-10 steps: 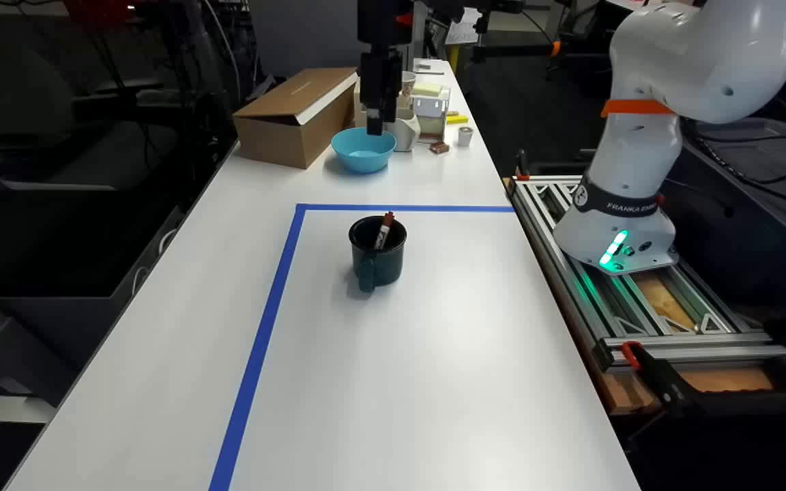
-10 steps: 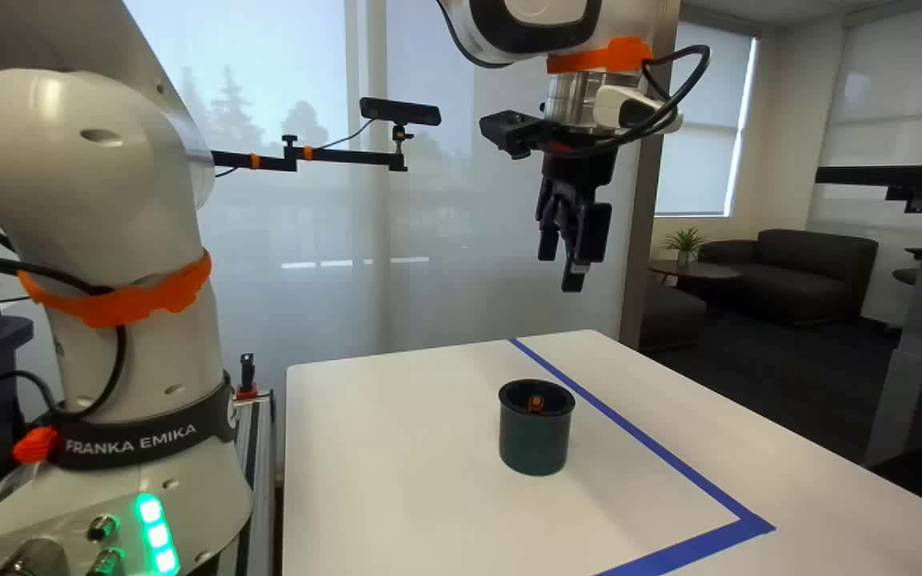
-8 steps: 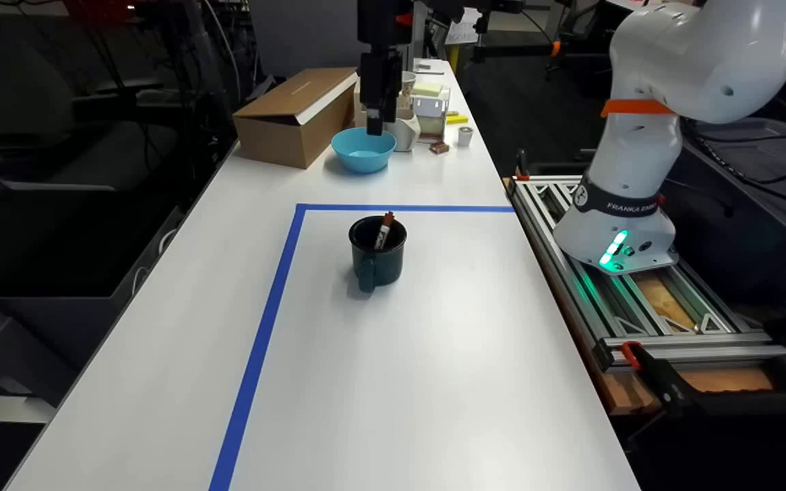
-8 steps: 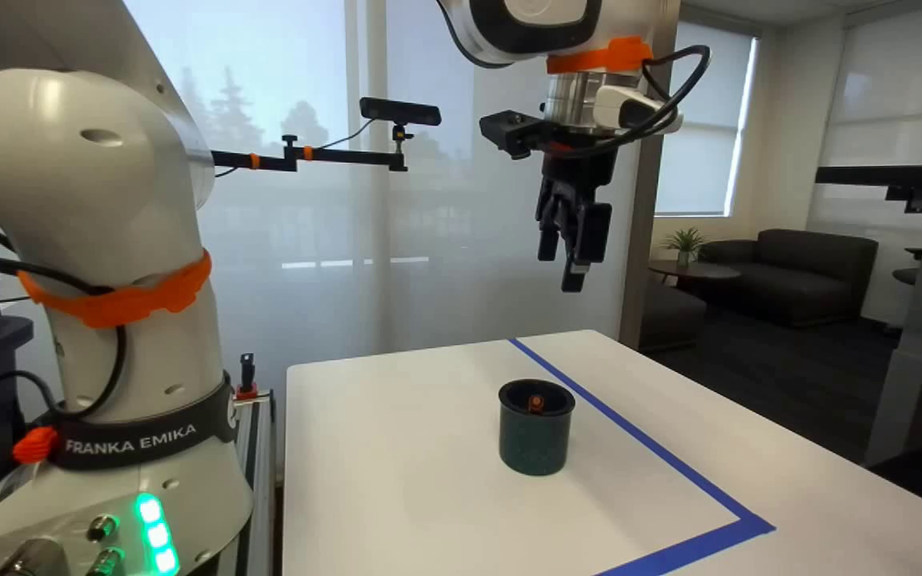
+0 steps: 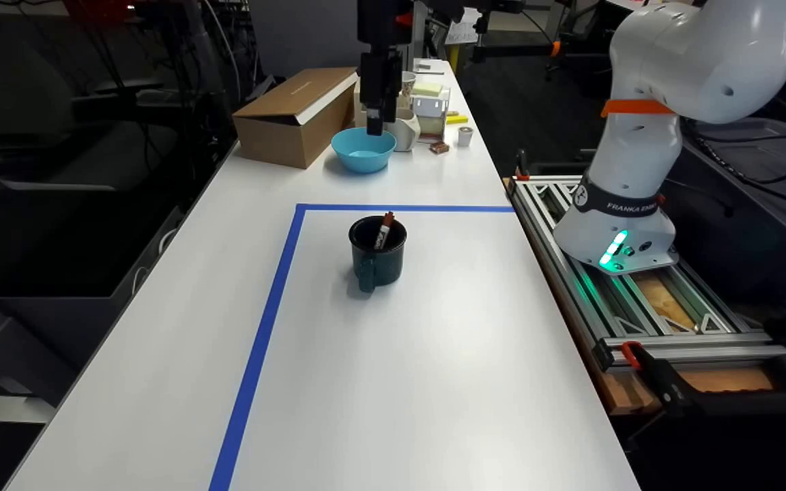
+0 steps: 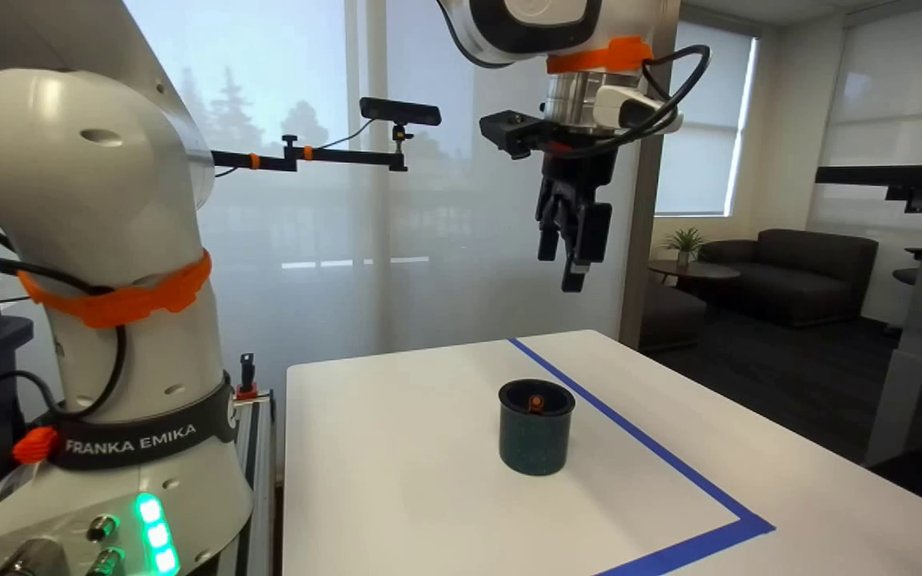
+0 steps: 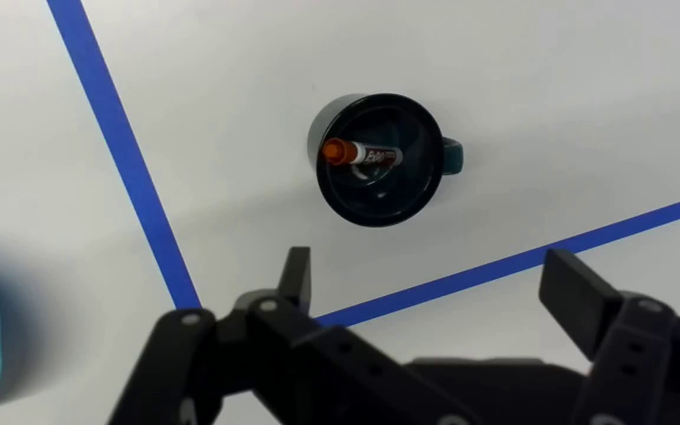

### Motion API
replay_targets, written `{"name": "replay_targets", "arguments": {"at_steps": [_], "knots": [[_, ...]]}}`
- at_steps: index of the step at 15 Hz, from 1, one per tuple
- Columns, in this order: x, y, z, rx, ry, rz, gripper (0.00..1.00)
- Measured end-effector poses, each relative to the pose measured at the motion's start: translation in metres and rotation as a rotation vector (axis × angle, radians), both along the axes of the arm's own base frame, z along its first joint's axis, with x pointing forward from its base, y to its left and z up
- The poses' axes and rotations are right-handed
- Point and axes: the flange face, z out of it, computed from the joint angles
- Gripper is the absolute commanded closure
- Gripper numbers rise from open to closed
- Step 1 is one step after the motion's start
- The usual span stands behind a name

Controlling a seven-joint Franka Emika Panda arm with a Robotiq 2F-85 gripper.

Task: Remove the marker from the mug.

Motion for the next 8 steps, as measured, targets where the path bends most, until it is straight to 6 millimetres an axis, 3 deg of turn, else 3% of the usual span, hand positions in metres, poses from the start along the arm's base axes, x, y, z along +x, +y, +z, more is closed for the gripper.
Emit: {"name": "replay_targets", "arguments": {"at_steps": [4, 8], "knots": [[0.002, -0.003, -0.001, -0.001, -0.021, -0.112, 0.0], [-0.005, 0.008, -0.017, -0.019, -0.027, -0.312, 0.0]]}}
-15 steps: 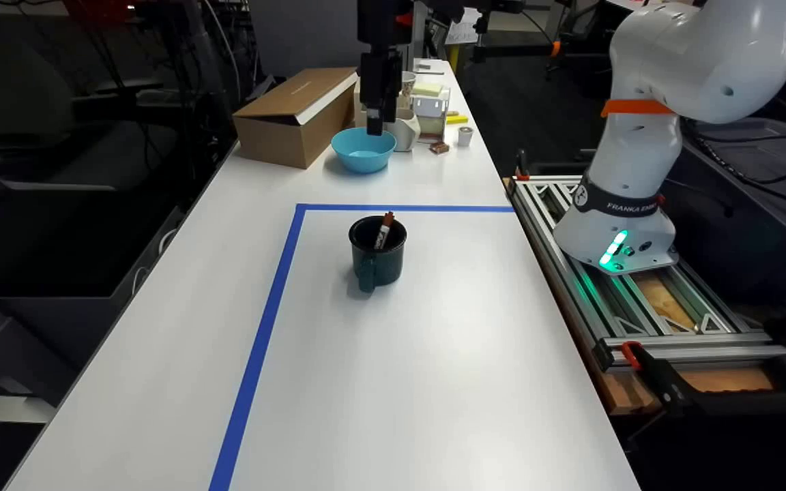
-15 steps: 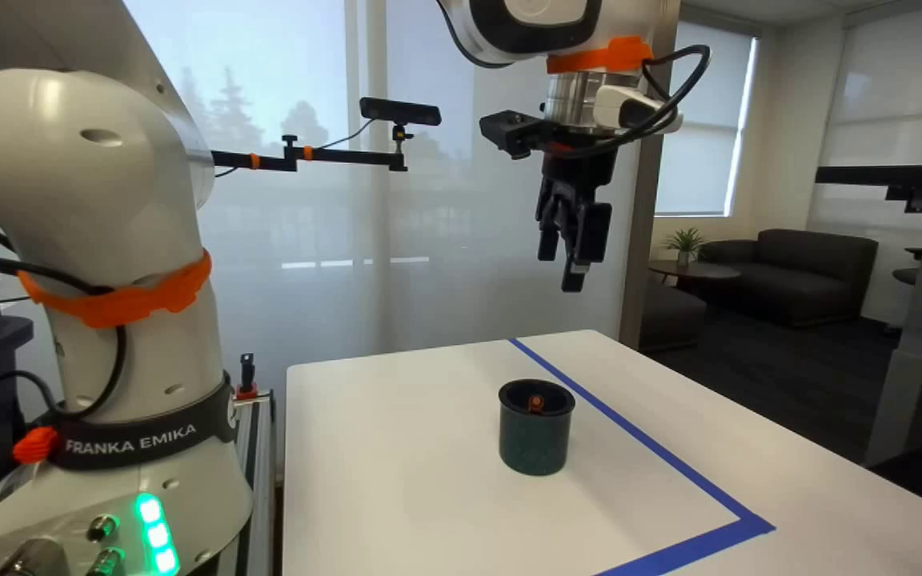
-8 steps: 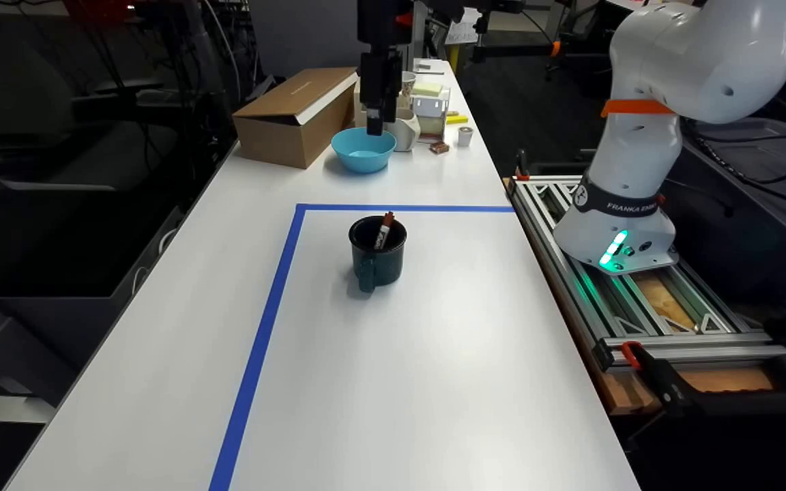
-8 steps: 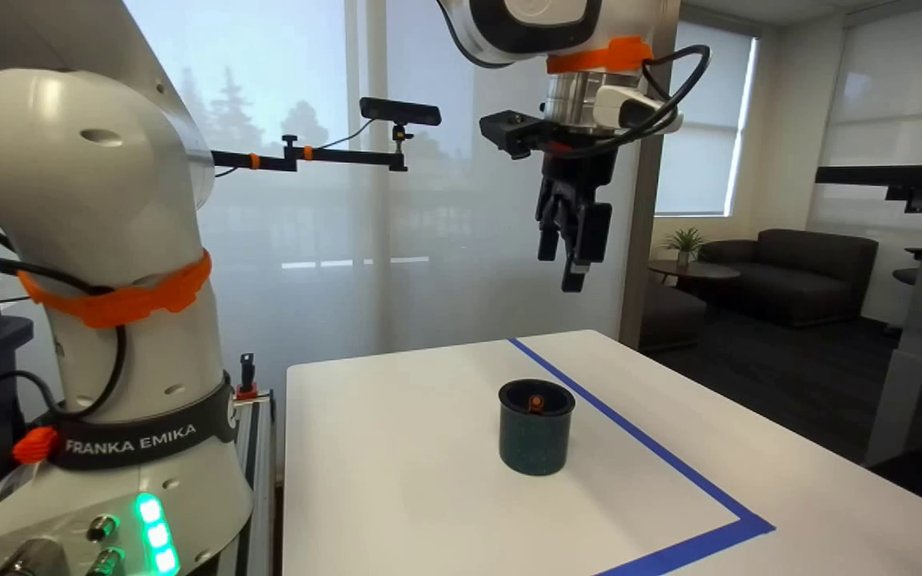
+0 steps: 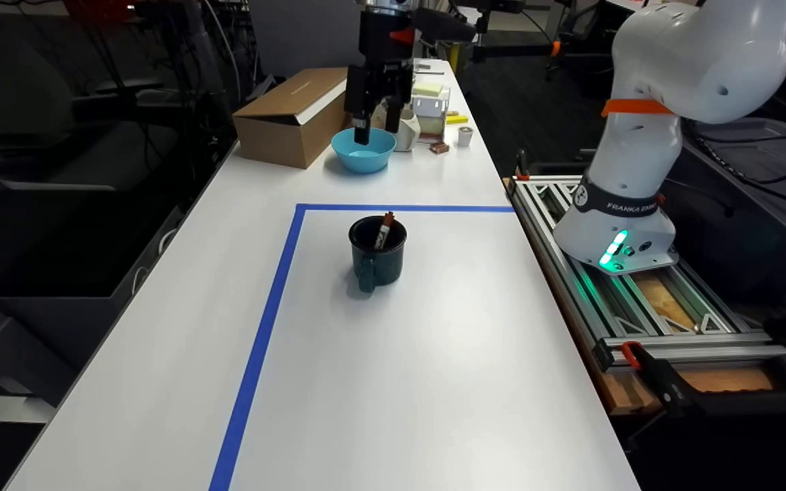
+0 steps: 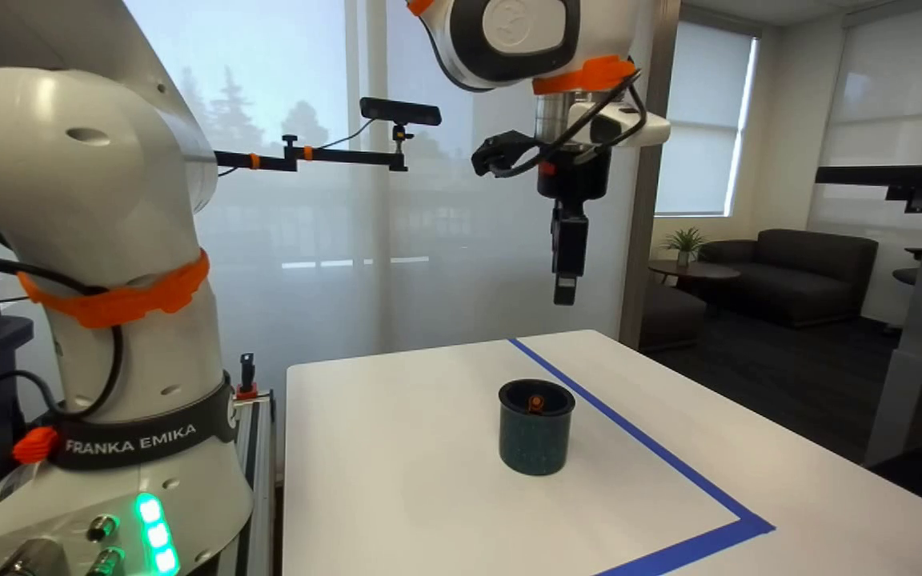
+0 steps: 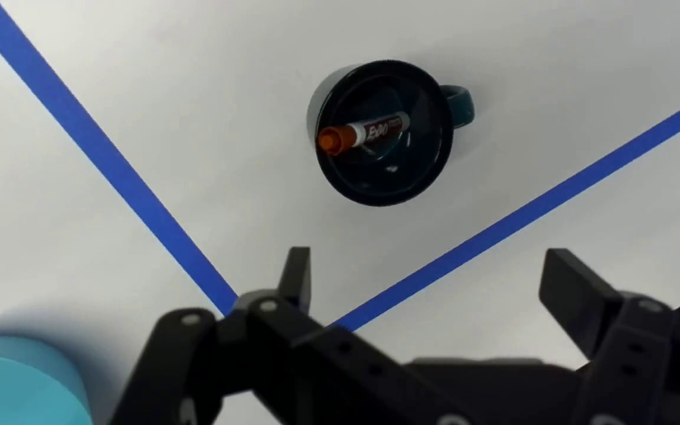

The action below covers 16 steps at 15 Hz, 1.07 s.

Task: Remove the marker from the mug.

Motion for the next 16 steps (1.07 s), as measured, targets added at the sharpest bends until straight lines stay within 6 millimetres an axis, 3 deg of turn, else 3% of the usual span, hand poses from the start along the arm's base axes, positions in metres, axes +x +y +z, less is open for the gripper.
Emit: {"name": "replay_targets", "arguments": {"at_steps": [4, 8, 16], "knots": [[-0.014, 0.022, -0.023, -0.012, -0.02, -0.189, 0.0], [-0.004, 0.039, -0.026, -0.001, -0.058, -0.381, 0.0], [0.005, 0.038, -0.033, 0.005, -0.076, -0.54, 0.0]]}}
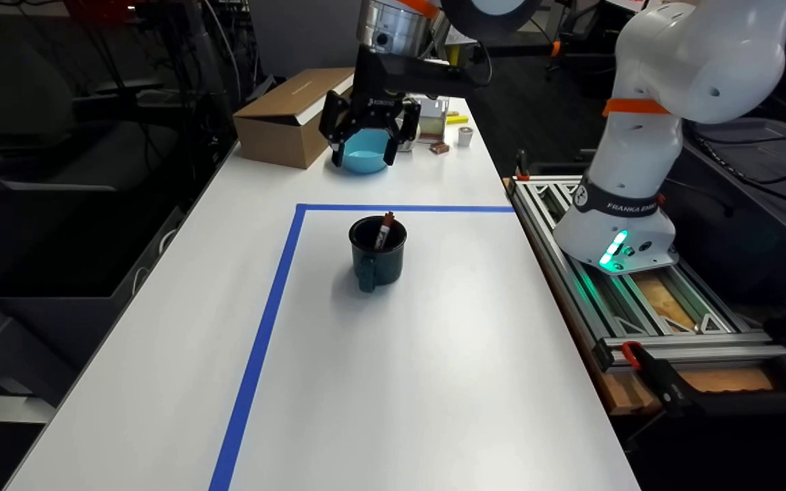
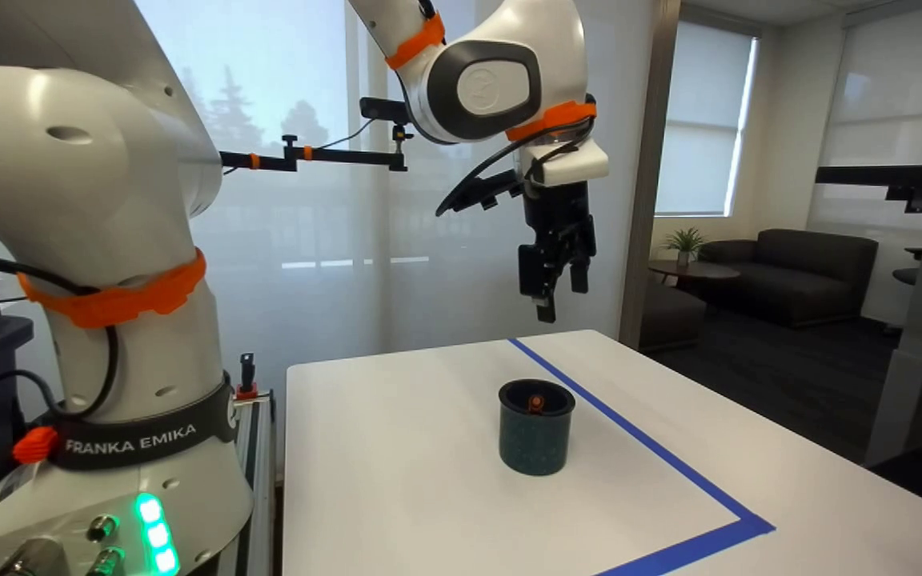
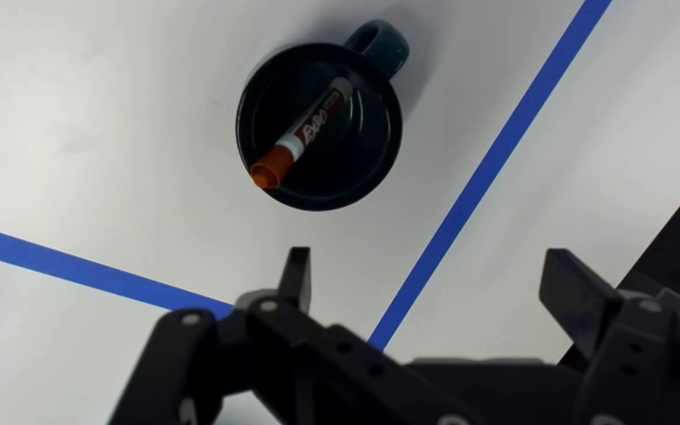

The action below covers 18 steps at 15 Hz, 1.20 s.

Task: Remove the marker from the mug.

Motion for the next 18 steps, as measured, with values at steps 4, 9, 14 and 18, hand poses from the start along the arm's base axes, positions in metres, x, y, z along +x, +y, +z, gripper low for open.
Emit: {"name": "replay_targets", "arguments": {"at_steps": [4, 9, 14, 18], "knots": [[0.0, -0.013, -0.008, 0.017, 0.022, -0.213, 0.0], [0.0, -0.013, -0.023, 0.023, 0.056, -0.48, 0.0], [-0.001, -0.004, -0.044, 0.051, 0.092, -0.741, 0.0], [-0.002, 0.002, -0.065, 0.048, 0.124, -0.877, 0.0]]}}
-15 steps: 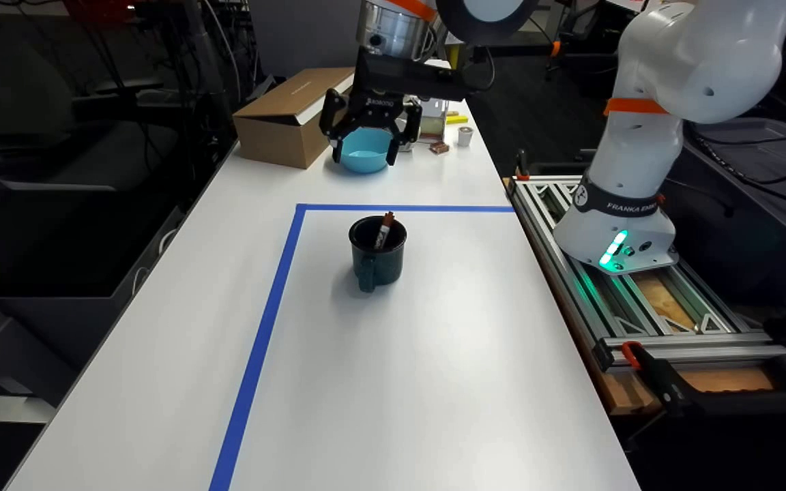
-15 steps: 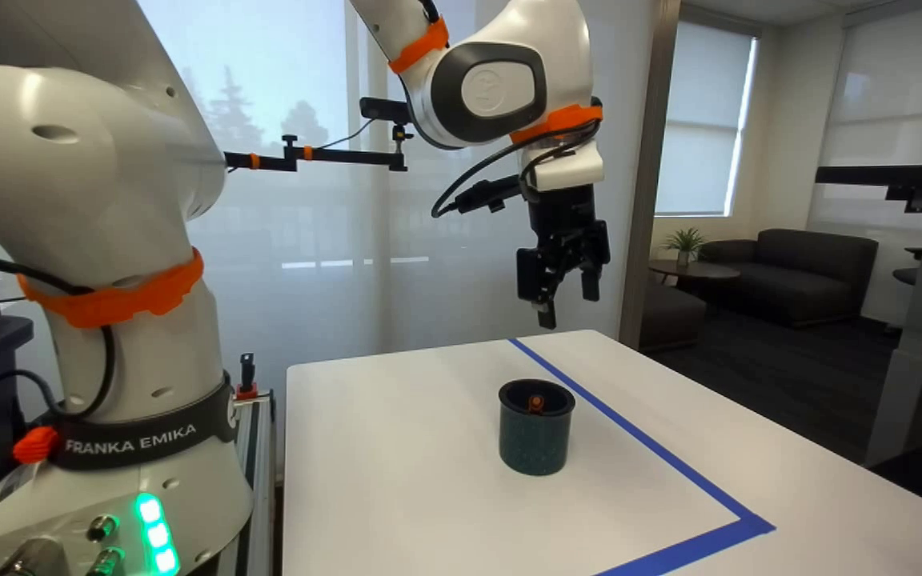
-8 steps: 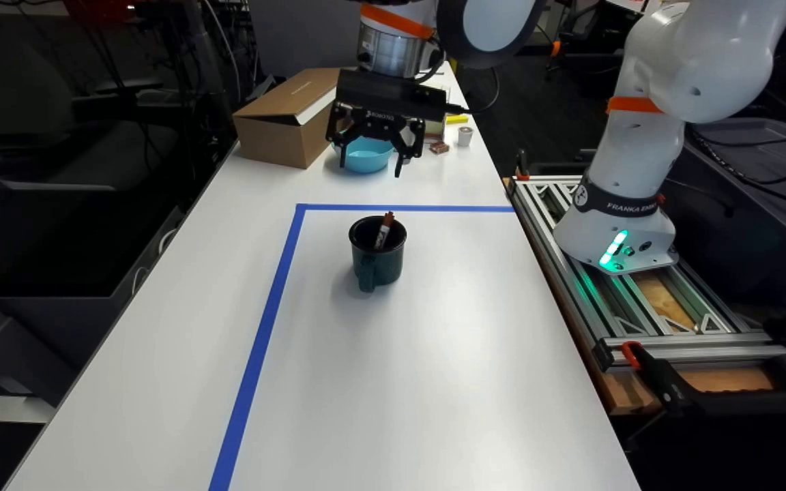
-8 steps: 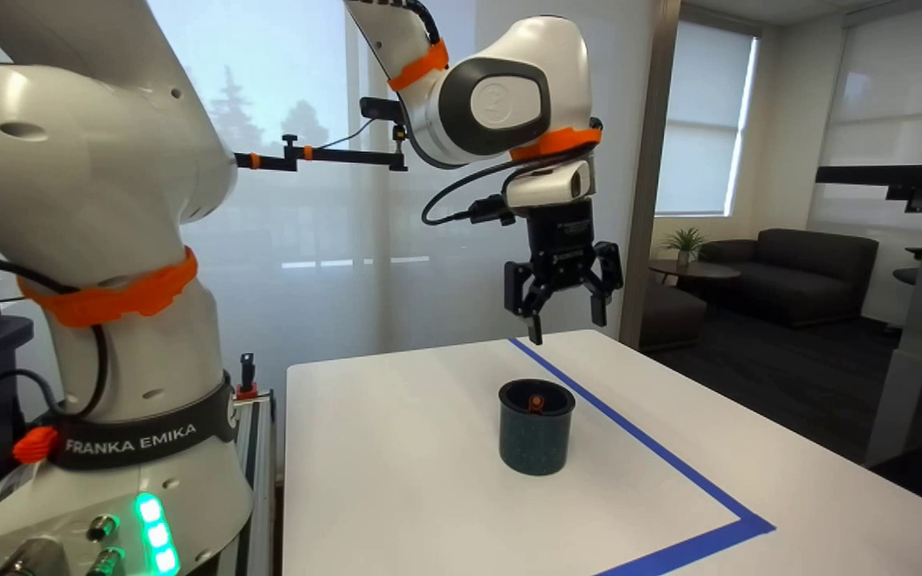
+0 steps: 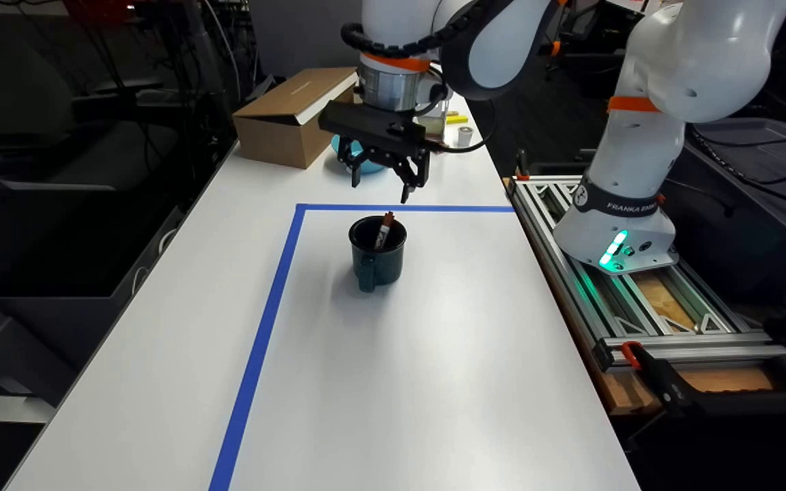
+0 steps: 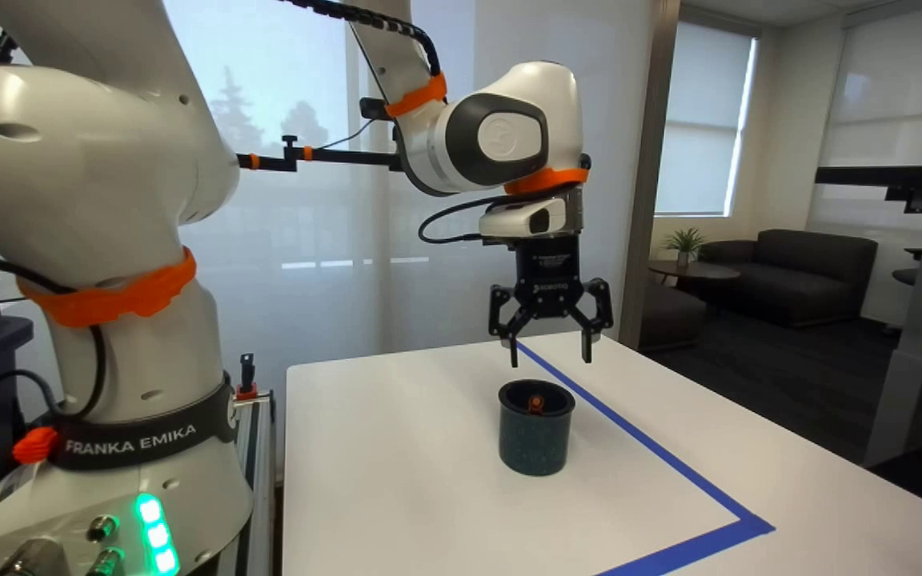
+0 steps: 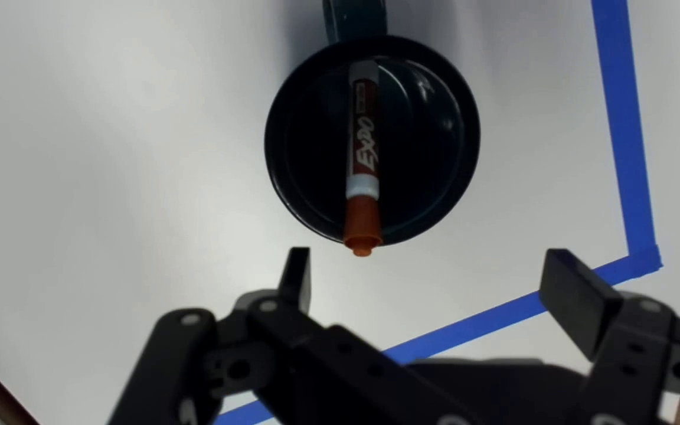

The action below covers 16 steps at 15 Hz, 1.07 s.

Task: Remove the marker from the mug.

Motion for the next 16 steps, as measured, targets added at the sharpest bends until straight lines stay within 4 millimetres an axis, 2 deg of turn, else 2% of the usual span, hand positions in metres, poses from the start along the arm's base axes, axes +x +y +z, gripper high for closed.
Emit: {"name": "replay_targets", "arguments": {"at_steps": [7, 15, 16], "knots": [[-0.002, 0.012, -0.035, 0.034, 0.038, -0.089, 0.0], [-0.002, 0.019, -0.05, 0.054, 0.032, -0.141, 0.0], [-0.002, 0.019, -0.051, 0.055, 0.033, -0.15, 0.19]]}}
